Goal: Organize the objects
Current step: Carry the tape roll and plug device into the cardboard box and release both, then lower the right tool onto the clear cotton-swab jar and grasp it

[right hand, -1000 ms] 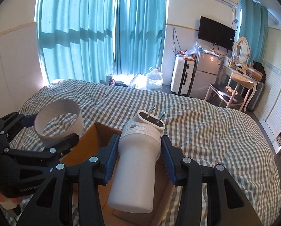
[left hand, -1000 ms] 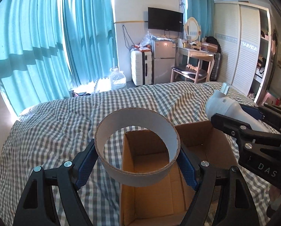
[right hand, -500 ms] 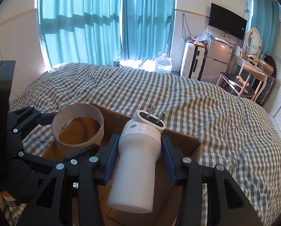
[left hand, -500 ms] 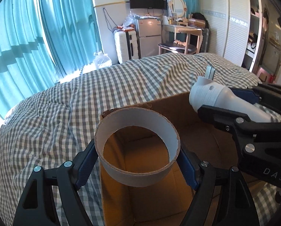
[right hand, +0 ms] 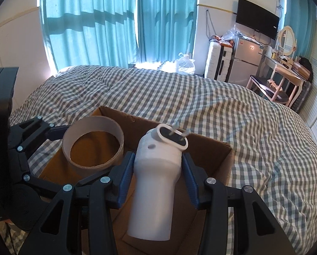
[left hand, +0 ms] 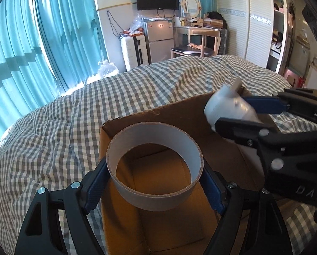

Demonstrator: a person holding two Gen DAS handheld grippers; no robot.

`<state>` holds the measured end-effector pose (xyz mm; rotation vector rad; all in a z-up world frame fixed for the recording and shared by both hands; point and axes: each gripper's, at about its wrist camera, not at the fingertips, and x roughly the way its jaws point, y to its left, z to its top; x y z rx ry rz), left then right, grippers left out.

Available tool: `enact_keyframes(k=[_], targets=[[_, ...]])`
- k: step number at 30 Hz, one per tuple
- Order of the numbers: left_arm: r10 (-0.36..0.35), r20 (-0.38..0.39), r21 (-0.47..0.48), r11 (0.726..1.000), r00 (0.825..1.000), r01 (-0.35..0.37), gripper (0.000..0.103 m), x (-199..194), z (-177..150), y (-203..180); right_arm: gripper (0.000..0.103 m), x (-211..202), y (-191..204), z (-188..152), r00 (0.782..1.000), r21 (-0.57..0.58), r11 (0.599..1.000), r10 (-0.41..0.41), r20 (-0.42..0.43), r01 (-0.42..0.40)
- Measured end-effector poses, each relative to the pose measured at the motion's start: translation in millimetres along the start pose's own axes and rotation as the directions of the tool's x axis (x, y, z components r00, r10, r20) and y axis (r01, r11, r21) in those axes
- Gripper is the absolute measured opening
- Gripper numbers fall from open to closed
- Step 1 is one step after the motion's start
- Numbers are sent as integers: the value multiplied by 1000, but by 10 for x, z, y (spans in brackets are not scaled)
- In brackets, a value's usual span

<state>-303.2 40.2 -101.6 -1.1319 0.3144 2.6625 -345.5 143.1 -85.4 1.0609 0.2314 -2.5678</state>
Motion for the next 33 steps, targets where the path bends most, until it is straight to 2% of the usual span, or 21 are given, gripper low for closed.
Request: enact_keyframes(k=[1,2,3,8,13,24,31,33], targets=[[-7,2,3,1000,1000,7,93,-19,5,-5,57,-28,-10,5,1000,9,1000,-4,6,4],[-13,8,8,1000,1000,12,94,-47,24,-1,66,-79,-34,8,1000,25,1000,-9,21,9],[-11,18,12,1000,1000,11,96,-90,26,-15,68,-124,-53,23,999,36,999,-12,31,11],[27,45,25,999,999,-28,99,-354,76,-41,69,-451,-71,96,997,52,998,-28,77,24],[32,88,-32,999,996,-29,99,-816,116,26,69,-936,-20,108,991,41,998,-52,122,47],[136,192,-127,985,972,-113,100,-2064,76,49,69,-2405,266,31,966,9,996,-93,239,94],[205,228,-163,972,952,-170,102,-2593,-216,29,69,-2996,487,-219,953,-21,993,-104,285,115],[230,224,-177,965,947,-193,102,-2666,-319,36,73,-3095,560,-327,952,-27,993,-99,290,112]])
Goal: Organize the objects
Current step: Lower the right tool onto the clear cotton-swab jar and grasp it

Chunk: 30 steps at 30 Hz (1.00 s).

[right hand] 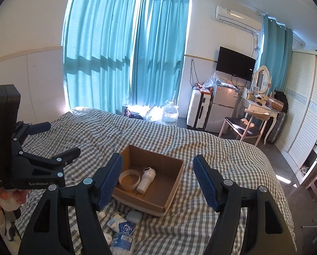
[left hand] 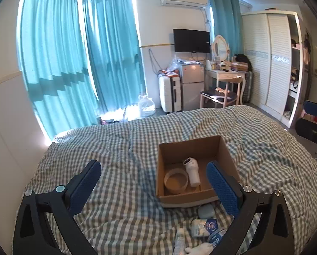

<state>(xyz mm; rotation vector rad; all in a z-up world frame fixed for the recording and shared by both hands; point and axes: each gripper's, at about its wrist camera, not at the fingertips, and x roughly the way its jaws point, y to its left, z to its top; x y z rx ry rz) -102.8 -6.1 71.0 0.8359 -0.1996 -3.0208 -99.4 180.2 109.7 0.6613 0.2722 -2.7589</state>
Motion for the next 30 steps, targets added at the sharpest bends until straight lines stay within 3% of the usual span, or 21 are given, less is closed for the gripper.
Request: enact_keyframes(k=[10,22,30], targets=[[26,-49,-58,998,998,-29,103,-93,-623,26,77,-169,253,-685,998,26,999,46,-53,-45],[25,-220,-74,996,975,-43,103,340,-1541,-127,78,532,430,-1727,970,68,997,59,-237,-44],[10,-285,-58,998,958,-28,103,460,-1910,-208,78,841,496,-2077,939,118,990,115,-326,-81]])
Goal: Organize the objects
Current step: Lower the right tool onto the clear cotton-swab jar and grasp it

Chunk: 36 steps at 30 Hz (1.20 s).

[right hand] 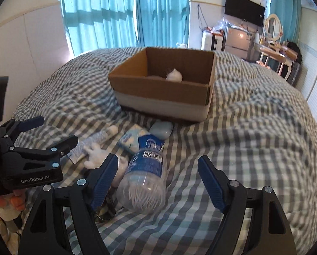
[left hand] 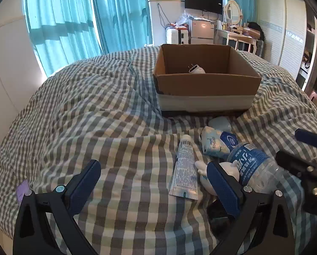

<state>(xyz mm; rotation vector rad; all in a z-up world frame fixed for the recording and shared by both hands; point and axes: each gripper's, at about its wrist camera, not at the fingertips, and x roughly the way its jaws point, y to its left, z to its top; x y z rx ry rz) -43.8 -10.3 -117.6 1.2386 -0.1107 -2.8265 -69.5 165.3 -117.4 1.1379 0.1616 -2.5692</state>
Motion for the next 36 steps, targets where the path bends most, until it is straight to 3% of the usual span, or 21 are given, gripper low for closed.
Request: enact_keyframes(k=[11,15,17,21,26,36], targets=[[-8,-38,-21,1000,999,7,103,112,-81,29,77,590,82,-133,988,-11,1000,5,-154,-7],[-22,-38,-37,999,999,20,103,113,-83,72,70,706,217,-174,980,-71,997,-45,-195,31],[-29,-37,-43,999,999,27,103,109,-89,78,65,741,221,-175,978,-68,997,-32,-208,18],[-38,-39,-49,998,999,36,103,87,-89,85,64,639,210,-175,984,-66,997,-44,-173,32],[-34,-55,-48,998,998,32,103,-3,-119,34,63,196,97,-91,997,-35,998,-59,-49,57],[-141,-89,55,988,986,146,103,-226,-330,-523,63,-379,-177,-173,996,16,997,-82,36,82]])
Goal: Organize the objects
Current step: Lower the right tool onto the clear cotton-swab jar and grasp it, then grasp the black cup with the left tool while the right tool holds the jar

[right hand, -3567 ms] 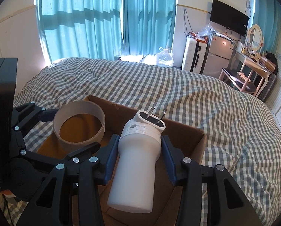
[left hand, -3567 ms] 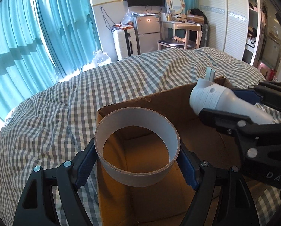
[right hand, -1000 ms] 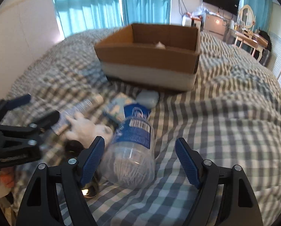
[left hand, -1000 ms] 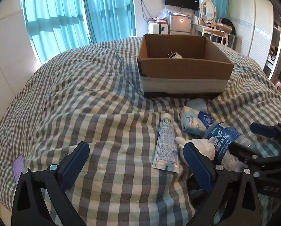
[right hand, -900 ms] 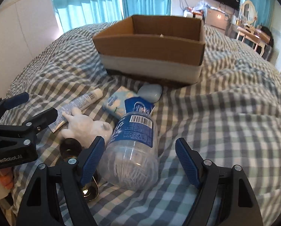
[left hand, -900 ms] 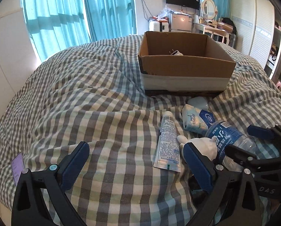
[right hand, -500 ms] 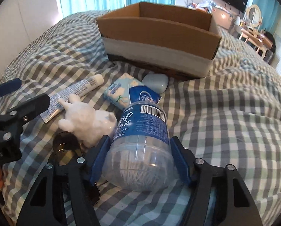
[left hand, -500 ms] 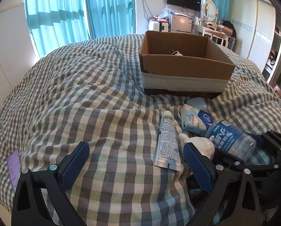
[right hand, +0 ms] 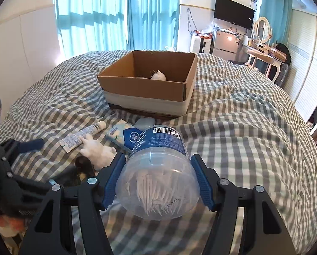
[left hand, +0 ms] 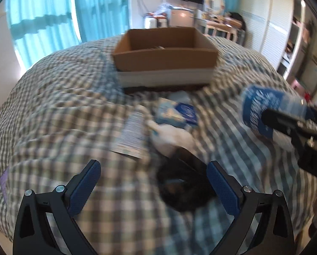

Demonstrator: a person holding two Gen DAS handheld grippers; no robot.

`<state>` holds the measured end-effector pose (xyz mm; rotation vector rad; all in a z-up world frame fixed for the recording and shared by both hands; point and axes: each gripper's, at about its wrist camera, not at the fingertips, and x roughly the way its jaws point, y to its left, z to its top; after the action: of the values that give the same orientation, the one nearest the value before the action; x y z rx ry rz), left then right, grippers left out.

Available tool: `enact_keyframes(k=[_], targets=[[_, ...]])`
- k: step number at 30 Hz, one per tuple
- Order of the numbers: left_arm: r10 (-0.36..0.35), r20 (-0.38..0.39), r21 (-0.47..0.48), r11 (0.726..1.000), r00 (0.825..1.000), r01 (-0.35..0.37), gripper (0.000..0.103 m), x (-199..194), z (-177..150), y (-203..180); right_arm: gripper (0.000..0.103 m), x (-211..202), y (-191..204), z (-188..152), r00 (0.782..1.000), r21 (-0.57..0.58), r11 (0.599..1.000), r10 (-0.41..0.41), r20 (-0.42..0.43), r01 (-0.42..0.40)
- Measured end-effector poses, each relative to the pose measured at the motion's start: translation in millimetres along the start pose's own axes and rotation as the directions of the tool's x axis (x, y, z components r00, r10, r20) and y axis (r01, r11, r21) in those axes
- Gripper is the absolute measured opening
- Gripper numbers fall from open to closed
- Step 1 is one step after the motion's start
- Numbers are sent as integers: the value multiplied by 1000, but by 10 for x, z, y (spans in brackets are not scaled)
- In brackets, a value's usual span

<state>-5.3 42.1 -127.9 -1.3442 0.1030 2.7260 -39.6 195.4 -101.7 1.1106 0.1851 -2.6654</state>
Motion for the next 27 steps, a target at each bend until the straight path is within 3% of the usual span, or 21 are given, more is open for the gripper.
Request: enact_keyframes(k=[12,14,16,18,27], targets=[[-35,-114,70,997,993,43,100,455,-122,-327,63,-14,-88,-165,1000,22,1000,18,-6,-18],[-46,-116,71,996,992,55,88,464,-132,-341,63,-4,-94,-174,1000,26,999,20,-8,-20],[-73,-111,69,994,991,81,65,431,-141,-346,63,-7,-96,-178,1000,26,999,21,-7,-20],[-90,-105,75,992,990,98,54,389,-154,-381,63,0,-93,-178,1000,24,1000,19,-8,-19],[-33,0,113,993,999,33,51,51,-140,-391,63,-50,-60,-162,1000,14,1000,10,-1,-10]])
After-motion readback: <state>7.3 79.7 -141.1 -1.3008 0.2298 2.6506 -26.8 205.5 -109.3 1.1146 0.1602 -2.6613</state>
